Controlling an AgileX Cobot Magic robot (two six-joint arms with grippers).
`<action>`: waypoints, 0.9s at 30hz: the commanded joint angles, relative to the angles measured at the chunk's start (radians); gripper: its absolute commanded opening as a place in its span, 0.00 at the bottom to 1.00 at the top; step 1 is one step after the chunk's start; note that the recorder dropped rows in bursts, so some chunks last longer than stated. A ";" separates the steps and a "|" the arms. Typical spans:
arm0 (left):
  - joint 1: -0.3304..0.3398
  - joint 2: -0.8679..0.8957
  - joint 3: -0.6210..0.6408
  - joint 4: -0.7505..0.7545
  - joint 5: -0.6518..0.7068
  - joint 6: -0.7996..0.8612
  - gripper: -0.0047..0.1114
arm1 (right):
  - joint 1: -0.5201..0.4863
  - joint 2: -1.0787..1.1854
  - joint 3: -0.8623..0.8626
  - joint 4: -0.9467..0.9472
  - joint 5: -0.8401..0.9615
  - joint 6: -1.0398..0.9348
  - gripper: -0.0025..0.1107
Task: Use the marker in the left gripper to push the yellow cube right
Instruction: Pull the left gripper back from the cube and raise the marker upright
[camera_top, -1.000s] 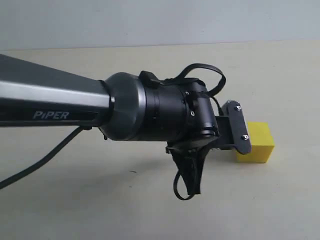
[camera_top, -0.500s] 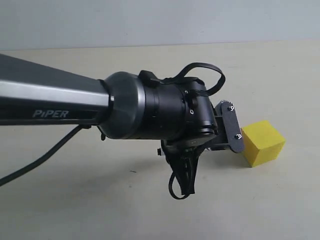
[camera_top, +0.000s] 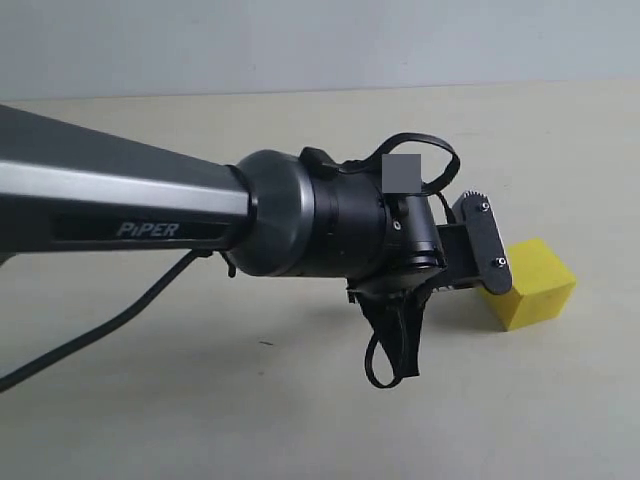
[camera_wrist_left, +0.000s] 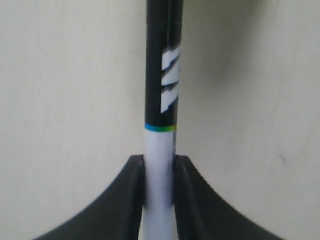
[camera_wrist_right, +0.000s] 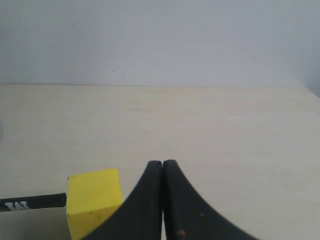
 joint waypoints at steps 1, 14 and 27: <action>0.006 -0.002 -0.006 0.016 0.063 -0.013 0.04 | 0.004 -0.007 0.005 -0.001 -0.013 0.004 0.02; 0.024 -0.002 -0.006 0.023 -0.014 -0.087 0.04 | 0.004 -0.007 0.005 -0.001 -0.013 0.004 0.02; 0.038 -0.055 -0.006 0.318 0.456 -0.764 0.04 | 0.004 -0.007 0.005 -0.001 -0.013 0.004 0.02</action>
